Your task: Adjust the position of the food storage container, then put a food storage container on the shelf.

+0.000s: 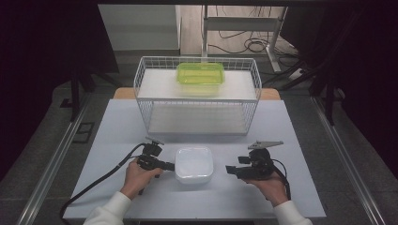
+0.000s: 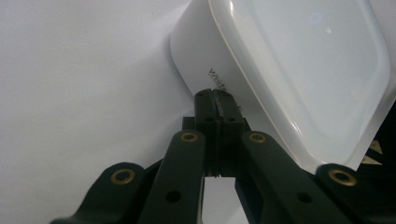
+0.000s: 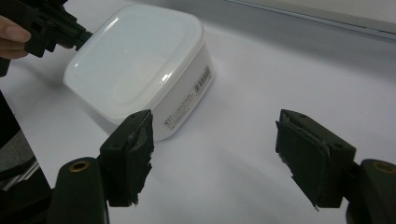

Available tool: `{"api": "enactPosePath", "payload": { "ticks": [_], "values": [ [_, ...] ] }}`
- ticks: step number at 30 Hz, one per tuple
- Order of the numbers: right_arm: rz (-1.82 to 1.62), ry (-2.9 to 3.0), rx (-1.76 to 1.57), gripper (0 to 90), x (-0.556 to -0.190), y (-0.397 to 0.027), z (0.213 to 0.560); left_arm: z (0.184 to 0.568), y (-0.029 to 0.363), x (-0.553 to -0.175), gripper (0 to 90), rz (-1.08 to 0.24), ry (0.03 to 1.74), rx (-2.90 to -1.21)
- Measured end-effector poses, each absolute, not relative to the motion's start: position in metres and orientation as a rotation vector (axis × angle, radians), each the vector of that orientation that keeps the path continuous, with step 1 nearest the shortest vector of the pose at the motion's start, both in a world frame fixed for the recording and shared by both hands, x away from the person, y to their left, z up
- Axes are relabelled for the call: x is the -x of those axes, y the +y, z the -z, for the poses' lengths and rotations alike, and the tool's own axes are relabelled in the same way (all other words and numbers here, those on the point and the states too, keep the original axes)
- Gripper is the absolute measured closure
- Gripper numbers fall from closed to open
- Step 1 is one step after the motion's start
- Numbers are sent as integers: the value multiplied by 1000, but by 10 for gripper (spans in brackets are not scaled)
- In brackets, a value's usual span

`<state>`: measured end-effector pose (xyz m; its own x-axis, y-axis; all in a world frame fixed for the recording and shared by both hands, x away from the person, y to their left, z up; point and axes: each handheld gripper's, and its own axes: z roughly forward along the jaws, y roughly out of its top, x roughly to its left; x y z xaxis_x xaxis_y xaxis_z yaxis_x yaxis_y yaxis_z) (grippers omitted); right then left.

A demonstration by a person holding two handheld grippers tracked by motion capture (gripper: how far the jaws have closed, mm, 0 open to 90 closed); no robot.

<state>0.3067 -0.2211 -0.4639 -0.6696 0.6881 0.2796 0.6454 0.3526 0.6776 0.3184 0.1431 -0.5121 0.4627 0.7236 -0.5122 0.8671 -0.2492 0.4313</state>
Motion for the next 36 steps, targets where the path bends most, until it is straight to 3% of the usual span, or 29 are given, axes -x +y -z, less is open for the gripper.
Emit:
{"api": "enactPosePath", "payload": {
  "ticks": [5, 10, 17, 19, 28, 36],
  "values": [
    [-1232, 2537, -1256, 277, -306, -221, 464, 512, 145, -319, 895, 265, 1309, -2035],
    [-1238, 2522, -1259, 275, -306, -223, 463, 493, 155, -308, 866, 142, 1293, -2014],
    [-1321, 2458, -1260, 233, -302, -228, 458, 464, 174, -292, 456, 71, 1247, -1910],
    [-1341, 2449, -1269, 223, -303, -230, 457, 458, 180, -287, 395, 57, 1241, -1882],
    [-1369, 2439, -1288, 202, -310, -225, 454, 464, 182, -284, 288, 94, 1268, -1854],
    [-1394, 2474, -1326, 203, -317, -220, 459, 465, 184, -285, 284, 114, 1278, -1810]
  ]
}}
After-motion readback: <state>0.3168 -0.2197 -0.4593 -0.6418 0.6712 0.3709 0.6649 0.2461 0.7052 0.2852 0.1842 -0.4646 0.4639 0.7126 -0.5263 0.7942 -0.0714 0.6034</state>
